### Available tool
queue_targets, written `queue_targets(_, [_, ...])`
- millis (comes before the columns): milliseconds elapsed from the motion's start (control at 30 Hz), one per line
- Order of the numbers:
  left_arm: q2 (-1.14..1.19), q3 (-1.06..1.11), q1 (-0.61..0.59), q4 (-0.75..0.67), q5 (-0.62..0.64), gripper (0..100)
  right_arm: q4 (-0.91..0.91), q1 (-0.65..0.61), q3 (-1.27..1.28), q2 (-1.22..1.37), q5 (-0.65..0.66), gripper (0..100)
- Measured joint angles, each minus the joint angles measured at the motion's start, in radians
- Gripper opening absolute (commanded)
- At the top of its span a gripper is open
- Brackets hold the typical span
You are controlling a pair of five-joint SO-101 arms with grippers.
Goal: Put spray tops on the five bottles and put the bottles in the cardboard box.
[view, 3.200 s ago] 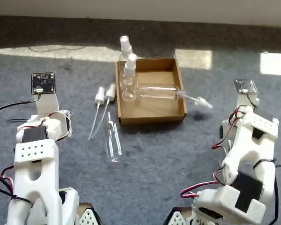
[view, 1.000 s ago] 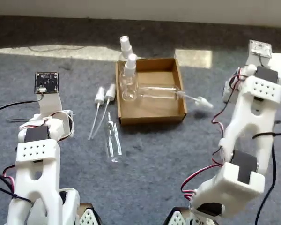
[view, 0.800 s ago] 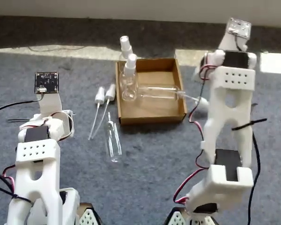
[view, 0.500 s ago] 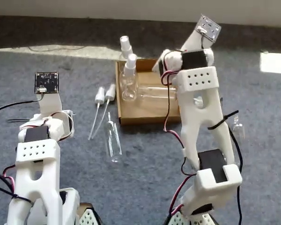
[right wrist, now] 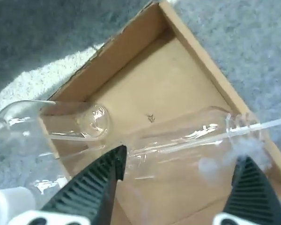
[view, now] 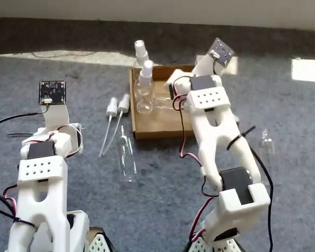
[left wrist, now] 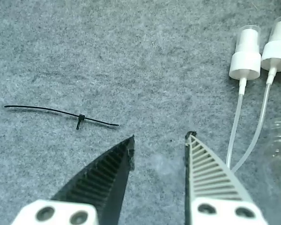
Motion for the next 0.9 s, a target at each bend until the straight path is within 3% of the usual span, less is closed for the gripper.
queue_targets(667, [0.0, 0.0, 0.0, 0.0, 0.0, 17, -0.035, 0.0, 0.094, 0.0, 0.0, 27.5])
queue_targets(900, [0.0, 0.0, 0.0, 0.0, 0.0, 17, -0.183, 0.002, 0.161, 0.0, 0.0, 27.5])
